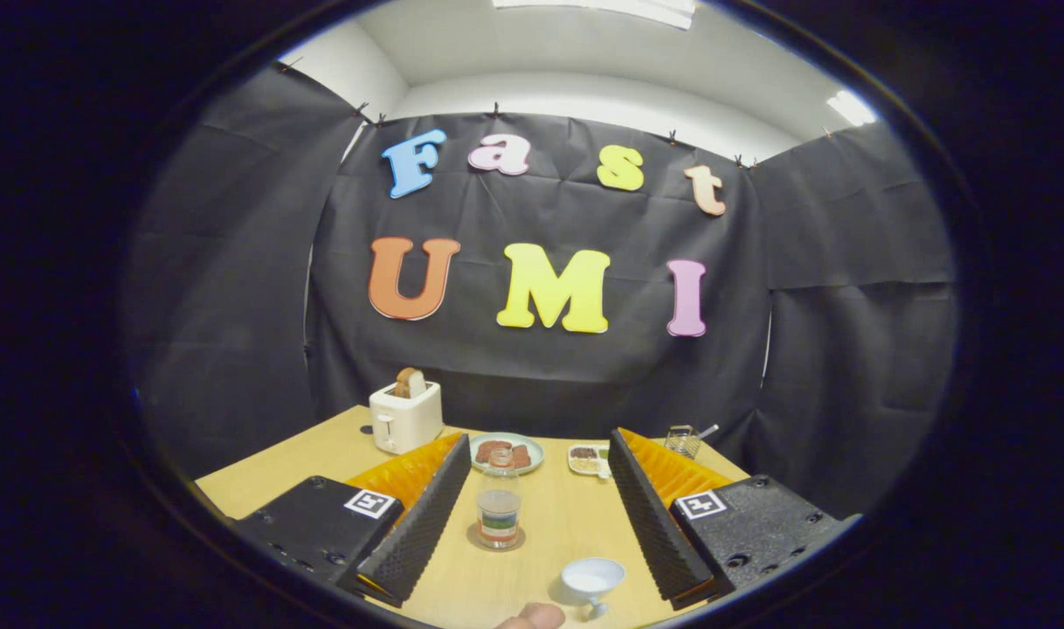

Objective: Take the bottle from table, then pour the juice into the cup, finally place the bottle on the coaster

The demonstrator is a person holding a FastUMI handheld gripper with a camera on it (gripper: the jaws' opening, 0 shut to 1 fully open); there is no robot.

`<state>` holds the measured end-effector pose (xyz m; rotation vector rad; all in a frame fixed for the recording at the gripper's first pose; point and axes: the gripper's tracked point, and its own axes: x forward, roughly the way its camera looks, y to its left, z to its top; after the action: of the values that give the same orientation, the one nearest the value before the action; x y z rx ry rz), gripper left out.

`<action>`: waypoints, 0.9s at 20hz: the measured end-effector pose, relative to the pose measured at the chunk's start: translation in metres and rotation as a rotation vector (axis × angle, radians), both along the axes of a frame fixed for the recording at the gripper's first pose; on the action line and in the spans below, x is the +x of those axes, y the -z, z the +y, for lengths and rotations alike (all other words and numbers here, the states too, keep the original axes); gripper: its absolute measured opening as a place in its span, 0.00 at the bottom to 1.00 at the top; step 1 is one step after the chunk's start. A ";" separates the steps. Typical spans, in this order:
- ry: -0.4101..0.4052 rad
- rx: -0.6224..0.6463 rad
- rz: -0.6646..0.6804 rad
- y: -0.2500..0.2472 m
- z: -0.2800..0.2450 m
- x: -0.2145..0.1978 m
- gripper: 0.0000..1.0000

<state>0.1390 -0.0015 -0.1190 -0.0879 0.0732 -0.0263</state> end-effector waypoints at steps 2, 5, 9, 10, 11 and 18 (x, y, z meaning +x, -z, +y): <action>-0.007 0.038 -0.005 -0.015 -0.001 -0.015 1.00; -0.029 0.106 0.014 -0.030 -0.001 -0.034 1.00; -0.026 0.139 0.019 -0.054 -0.011 -0.060 1.00; -0.021 0.152 0.026 -0.058 -0.014 -0.065 1.00; -0.022 0.167 0.034 -0.063 -0.016 -0.072 1.00; -0.038 0.162 -0.030 -0.088 -0.026 -0.113 1.00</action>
<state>0.0257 -0.0270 -0.0308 0.0727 0.0433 0.0162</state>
